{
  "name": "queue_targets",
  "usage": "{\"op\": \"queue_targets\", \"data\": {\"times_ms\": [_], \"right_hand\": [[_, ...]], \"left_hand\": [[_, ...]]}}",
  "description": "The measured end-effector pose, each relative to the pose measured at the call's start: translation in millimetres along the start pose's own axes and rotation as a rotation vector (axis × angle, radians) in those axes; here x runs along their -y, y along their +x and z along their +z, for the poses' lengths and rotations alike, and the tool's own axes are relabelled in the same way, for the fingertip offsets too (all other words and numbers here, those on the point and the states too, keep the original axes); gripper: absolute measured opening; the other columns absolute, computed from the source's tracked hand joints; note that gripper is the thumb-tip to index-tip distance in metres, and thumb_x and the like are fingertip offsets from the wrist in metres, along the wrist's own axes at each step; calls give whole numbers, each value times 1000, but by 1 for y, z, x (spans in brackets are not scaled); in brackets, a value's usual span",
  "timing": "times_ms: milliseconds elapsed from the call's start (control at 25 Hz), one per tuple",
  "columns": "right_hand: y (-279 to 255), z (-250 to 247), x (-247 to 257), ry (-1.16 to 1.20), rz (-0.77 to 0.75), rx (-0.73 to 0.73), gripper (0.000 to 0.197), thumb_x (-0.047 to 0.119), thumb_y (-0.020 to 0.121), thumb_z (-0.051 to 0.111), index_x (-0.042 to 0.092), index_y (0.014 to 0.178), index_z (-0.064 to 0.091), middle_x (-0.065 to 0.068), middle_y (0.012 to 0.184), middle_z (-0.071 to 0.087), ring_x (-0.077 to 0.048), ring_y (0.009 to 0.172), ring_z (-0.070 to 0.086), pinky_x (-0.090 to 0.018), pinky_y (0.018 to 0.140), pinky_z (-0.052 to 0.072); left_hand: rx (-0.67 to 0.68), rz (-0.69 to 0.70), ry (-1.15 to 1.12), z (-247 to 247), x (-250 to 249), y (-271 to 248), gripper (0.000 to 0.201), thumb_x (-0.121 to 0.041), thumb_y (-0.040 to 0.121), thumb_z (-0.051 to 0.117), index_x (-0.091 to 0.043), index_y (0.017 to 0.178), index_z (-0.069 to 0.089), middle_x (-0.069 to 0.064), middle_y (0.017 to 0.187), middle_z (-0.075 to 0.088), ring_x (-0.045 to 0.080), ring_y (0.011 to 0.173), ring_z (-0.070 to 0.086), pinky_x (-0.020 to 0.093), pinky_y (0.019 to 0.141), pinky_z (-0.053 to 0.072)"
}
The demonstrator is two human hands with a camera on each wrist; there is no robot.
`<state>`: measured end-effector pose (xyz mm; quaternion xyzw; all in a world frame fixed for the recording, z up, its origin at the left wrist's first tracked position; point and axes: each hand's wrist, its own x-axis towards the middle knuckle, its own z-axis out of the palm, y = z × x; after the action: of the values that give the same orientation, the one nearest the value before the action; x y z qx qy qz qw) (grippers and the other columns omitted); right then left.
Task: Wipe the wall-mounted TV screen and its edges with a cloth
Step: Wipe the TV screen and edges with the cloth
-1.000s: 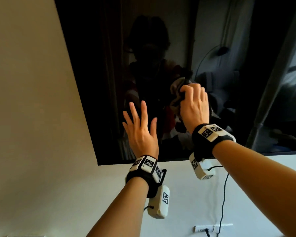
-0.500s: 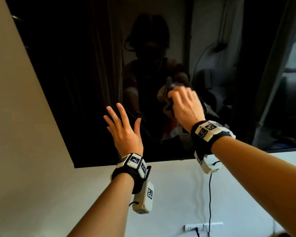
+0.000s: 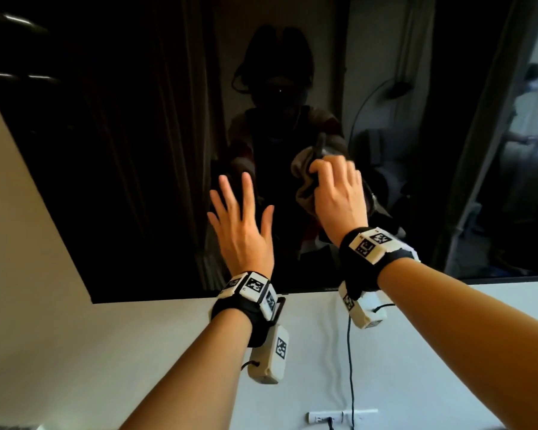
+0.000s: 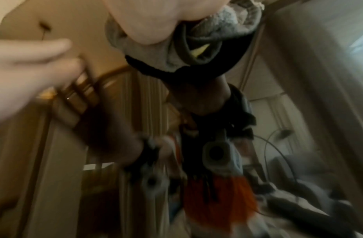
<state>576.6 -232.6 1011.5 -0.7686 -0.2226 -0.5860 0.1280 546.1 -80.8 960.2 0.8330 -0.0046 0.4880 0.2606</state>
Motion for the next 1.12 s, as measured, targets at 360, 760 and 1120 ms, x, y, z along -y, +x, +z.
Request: {"op": "queue_targets", "data": {"times_ms": [360,760,1120], "right_hand": [[-15,-28,-36,-37,108,-10,32,6,85,38,2,115,50,-19,114,53,-28,96,41,-35,82,36],[-19,-37,-67,-123,193,-88,38,7,89,57,7,125,44,-15,126,42,-30,113,37,-43,96,36],[-32,-48,-93,-146,138,-41,39,21,91,48,10,128,41,-12,126,38,-30,111,37,-40,95,33]], "left_hand": [[59,11,27,27,-33,-12,72,-39,92,54,-27,151,14,13,159,5,39,144,8,59,110,23],[49,-4,29,28,-41,-11,73,-35,92,55,-22,152,16,17,158,6,42,143,9,62,108,25],[72,76,28,49,-102,-15,73,-41,91,55,-30,151,14,11,159,8,38,144,12,63,108,24]]}}
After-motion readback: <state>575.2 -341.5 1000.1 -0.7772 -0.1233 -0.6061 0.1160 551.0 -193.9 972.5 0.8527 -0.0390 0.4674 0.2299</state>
